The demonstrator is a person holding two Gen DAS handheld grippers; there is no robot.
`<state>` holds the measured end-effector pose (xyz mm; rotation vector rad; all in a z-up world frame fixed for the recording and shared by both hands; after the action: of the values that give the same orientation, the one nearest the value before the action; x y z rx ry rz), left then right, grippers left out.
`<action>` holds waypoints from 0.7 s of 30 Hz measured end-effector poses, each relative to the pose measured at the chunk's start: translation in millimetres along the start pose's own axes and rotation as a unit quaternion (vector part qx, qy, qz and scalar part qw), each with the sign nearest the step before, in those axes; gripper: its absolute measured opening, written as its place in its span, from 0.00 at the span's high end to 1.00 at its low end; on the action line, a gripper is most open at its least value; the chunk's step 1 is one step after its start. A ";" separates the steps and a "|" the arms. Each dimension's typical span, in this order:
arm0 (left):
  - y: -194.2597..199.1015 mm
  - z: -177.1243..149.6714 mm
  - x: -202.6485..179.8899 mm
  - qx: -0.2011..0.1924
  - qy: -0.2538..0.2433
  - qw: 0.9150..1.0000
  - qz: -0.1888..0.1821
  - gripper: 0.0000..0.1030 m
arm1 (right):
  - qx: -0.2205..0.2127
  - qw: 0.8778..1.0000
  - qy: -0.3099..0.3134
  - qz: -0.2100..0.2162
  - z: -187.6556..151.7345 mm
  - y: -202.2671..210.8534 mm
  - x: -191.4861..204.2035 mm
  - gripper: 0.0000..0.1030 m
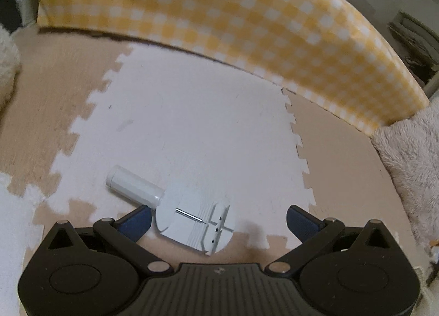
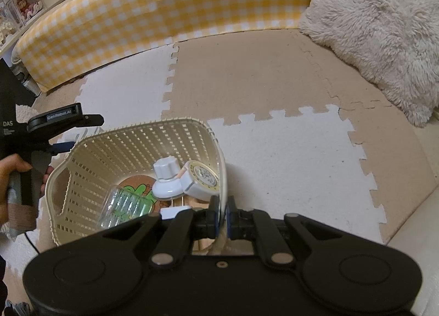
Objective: Organize rigid objects
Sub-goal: 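Close the left tool on the white watch-strap tool and lift it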
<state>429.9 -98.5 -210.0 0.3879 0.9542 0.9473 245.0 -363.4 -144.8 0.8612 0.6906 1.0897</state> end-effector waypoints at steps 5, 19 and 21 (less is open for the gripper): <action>-10.4 -8.6 -9.4 0.027 -0.092 0.995 0.028 0.08 | 0.000 1.000 0.000 0.001 0.2 -1.3 0.3 0.95; -9.6 -17.9 -8.0 0.048 -0.178 0.981 0.058 0.38 | -0.002 1.000 0.005 -0.004 0.1 -0.8 2.0 0.94; -8.7 -17.1 -7.5 0.044 -0.170 0.983 0.054 0.38 | -0.003 1.000 0.006 -0.004 0.2 -1.0 2.0 0.94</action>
<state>418.4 -111.4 -221.2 0.6598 0.6681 0.9028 246.3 -361.8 -145.7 0.8470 0.6999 1.0888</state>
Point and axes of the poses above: each gripper's, at about its wrist camera, not at the fingertips, and y roughly against the way its jaws point, x to its left, z to its top, the point moved 4 cm from there along -y, roughly the way its jaws point, and after that the axes turned 15 degrees about -z, right-handed, at the moved point
